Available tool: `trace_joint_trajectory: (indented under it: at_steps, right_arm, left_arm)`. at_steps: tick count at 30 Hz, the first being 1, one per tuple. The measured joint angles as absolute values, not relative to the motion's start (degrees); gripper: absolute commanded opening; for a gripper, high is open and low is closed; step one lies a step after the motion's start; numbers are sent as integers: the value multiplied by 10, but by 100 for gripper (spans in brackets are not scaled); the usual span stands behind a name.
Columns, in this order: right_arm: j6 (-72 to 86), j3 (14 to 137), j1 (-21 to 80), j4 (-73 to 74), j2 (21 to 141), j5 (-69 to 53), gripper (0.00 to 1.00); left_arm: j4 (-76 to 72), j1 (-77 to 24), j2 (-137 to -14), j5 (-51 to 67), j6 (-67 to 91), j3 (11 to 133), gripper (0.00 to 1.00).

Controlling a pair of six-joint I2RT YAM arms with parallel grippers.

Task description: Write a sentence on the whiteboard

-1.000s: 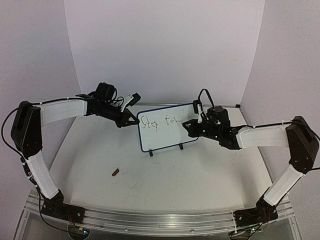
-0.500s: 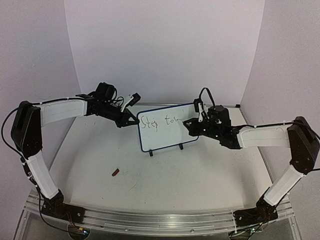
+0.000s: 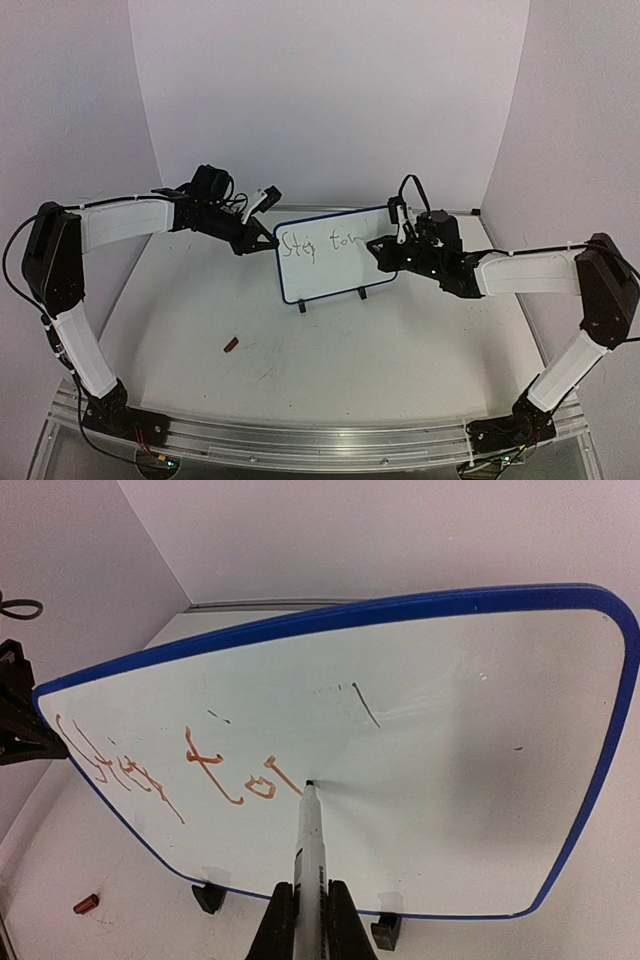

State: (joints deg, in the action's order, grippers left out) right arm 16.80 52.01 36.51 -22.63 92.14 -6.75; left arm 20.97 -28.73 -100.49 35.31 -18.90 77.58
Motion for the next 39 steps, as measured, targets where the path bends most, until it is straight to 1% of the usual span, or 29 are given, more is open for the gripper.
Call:
trace_joint_trajectory:
  at_steps: [39]
  right_arm:
    - [169,521,365,-222,921,-51,0]
  left_arm:
    - [210,-287,-1005,353,-189,776,0]
